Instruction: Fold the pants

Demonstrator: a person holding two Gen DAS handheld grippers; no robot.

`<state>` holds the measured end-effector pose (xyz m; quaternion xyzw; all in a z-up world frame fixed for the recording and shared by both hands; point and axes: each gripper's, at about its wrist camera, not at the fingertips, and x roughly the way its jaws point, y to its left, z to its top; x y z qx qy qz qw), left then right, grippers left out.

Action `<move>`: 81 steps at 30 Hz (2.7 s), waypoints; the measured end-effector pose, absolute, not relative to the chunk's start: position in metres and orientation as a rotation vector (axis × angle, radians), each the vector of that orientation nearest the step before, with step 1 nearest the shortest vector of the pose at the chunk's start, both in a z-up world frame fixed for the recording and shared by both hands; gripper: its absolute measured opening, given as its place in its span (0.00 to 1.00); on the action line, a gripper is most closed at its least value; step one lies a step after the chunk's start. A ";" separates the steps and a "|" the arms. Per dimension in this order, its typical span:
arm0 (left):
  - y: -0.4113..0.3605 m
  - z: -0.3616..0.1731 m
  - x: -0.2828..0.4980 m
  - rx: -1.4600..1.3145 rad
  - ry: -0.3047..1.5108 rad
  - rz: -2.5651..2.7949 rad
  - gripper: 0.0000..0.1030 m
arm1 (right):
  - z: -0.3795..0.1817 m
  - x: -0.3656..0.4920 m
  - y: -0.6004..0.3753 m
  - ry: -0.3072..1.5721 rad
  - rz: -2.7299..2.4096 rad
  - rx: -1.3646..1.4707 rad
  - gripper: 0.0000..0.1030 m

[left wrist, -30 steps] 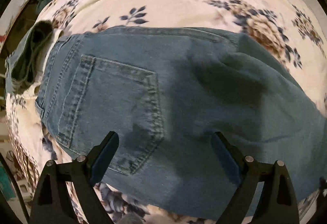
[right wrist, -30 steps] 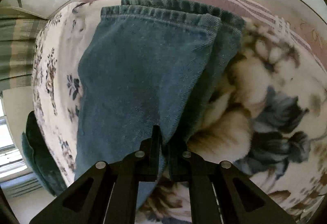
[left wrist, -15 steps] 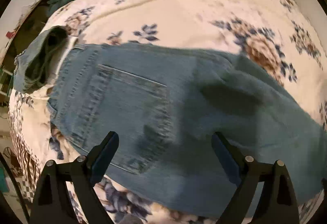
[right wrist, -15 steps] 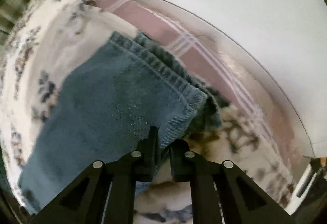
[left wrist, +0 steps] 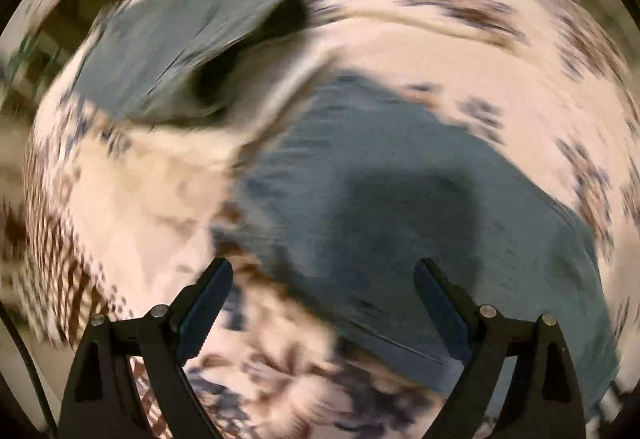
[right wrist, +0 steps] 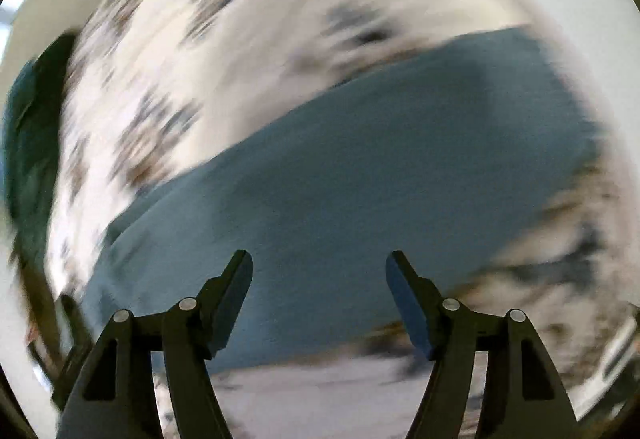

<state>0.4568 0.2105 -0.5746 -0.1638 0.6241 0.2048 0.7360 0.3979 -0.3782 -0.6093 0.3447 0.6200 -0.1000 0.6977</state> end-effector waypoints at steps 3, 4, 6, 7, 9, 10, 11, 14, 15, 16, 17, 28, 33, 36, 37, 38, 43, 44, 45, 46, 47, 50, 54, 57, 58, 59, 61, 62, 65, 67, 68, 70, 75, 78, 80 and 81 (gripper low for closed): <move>0.252 -0.603 0.452 -0.505 1.424 0.502 0.90 | -0.638 0.425 -0.314 1.521 -0.100 0.834 0.70; 0.261 -0.612 0.451 -0.547 1.432 0.507 0.90 | -0.647 0.424 -0.299 1.575 -0.092 0.878 0.70; 0.272 -0.624 0.450 -0.587 1.438 0.511 0.90 | -0.661 0.412 -0.277 1.617 -0.044 0.992 0.70; 0.276 -0.630 0.451 -0.599 1.441 0.511 0.90 | -0.667 0.405 -0.269 1.642 -0.043 1.016 0.70; 0.279 -0.635 0.453 -0.603 1.426 0.518 0.90 | -0.680 0.381 -0.258 1.677 -0.093 1.058 0.70; 0.280 -0.637 0.455 -0.601 1.417 0.514 0.87 | -0.687 0.374 -0.258 1.677 -0.124 1.076 0.70; 0.279 -0.638 0.458 -0.593 1.407 0.507 0.82 | -0.692 0.370 -0.259 1.663 -0.138 1.109 0.70; 0.270 -0.638 0.467 -0.584 1.368 0.442 0.39 | -0.701 0.361 -0.265 1.566 -0.181 1.197 0.40; 0.263 -0.634 0.469 -0.535 1.358 0.442 0.34 | -0.699 0.360 -0.266 1.546 -0.200 1.165 0.28; 0.257 -0.628 0.470 -0.490 1.338 0.440 0.27 | -0.697 0.360 -0.267 1.533 -0.218 1.136 0.19; 0.252 -0.623 0.468 -0.462 1.324 0.441 0.23 | -0.690 0.358 -0.269 1.488 -0.219 1.114 0.13; 0.259 -0.617 0.437 -0.492 1.358 0.433 0.22 | -0.673 0.344 -0.304 1.526 -0.228 0.966 0.04; 0.241 -0.562 0.438 -0.441 1.340 0.378 0.31 | -0.652 0.376 -0.295 1.655 -0.090 0.875 0.33; 0.211 -0.532 0.459 -0.366 1.315 0.260 0.53 | -0.614 0.385 -0.289 1.613 -0.016 0.823 0.78; 0.201 -0.527 0.465 -0.351 1.308 0.222 0.76 | -0.599 0.394 -0.281 1.582 0.015 0.787 0.80; 0.191 -0.524 0.474 -0.333 1.304 0.176 0.86 | -0.586 0.405 -0.273 1.565 0.047 0.725 0.80; 0.142 -0.543 0.528 -0.227 1.332 0.056 0.94 | -0.579 0.489 -0.231 1.525 0.284 0.670 0.80; 0.137 -0.552 0.537 -0.214 1.357 0.053 0.94 | -0.588 0.515 -0.217 1.523 0.328 0.667 0.80; 0.132 -0.561 0.547 -0.222 1.385 0.042 0.94 | -0.601 0.542 -0.200 1.539 0.386 0.653 0.80; 0.131 -0.569 0.553 -0.258 1.414 0.030 0.94 | -0.612 0.563 -0.186 1.558 0.406 0.619 0.80; 0.133 -0.576 0.559 -0.301 1.441 0.030 0.94 | -0.620 0.577 -0.176 1.574 0.432 0.590 0.80; 0.138 -0.600 0.572 -0.467 1.511 0.062 0.94 | -0.654 0.612 -0.151 1.657 0.490 0.528 0.80; 0.151 -0.614 0.574 -0.663 1.548 0.099 0.94 | -0.696 0.625 -0.133 1.780 0.470 0.552 0.79; 0.157 -0.624 0.569 -0.819 1.584 0.122 0.94 | -0.696 0.625 -0.120 1.750 0.529 0.566 0.41; 0.159 -0.628 0.566 -0.879 1.595 0.126 0.94 | -0.696 0.627 -0.115 1.741 0.537 0.559 0.38; 0.161 -0.632 0.563 -0.937 1.609 0.140 0.94 | -0.690 0.624 -0.114 1.725 0.540 0.530 0.33; 0.165 -0.639 0.558 -1.063 1.614 0.165 0.94 | -0.681 0.616 -0.116 1.707 0.587 0.509 0.23; 0.166 -0.641 0.556 -1.110 1.617 0.176 0.94 | -0.677 0.611 -0.120 1.697 0.615 0.531 0.21; 0.166 -0.648 0.554 -1.231 1.618 0.200 0.94 | -0.659 0.596 -0.133 1.646 0.703 0.571 0.19; 0.162 -0.651 0.557 -1.238 1.632 0.221 0.94 | -0.647 0.584 -0.133 1.620 0.742 0.560 0.18; 0.158 -0.653 0.559 -1.232 1.641 0.230 0.94 | -0.642 0.580 -0.131 1.610 0.756 0.541 0.18; 0.151 -0.658 0.565 -1.181 1.677 0.239 0.94 | -0.628 0.569 -0.131 1.575 0.799 0.496 0.18; 0.144 -0.661 0.564 -0.938 1.719 0.228 0.40 | -0.613 0.554 -0.128 1.526 0.880 0.422 0.19; 0.149 -0.652 0.556 -0.935 1.674 0.193 0.25 | -0.641 0.564 -0.137 1.621 0.830 0.498 0.31; 0.149 -0.646 0.554 -0.945 1.655 0.186 0.23 | -0.656 0.572 -0.140 1.673 0.803 0.516 0.46; 0.148 -0.643 0.553 -0.944 1.647 0.183 0.22 | -0.664 0.576 -0.140 1.698 0.806 0.539 0.50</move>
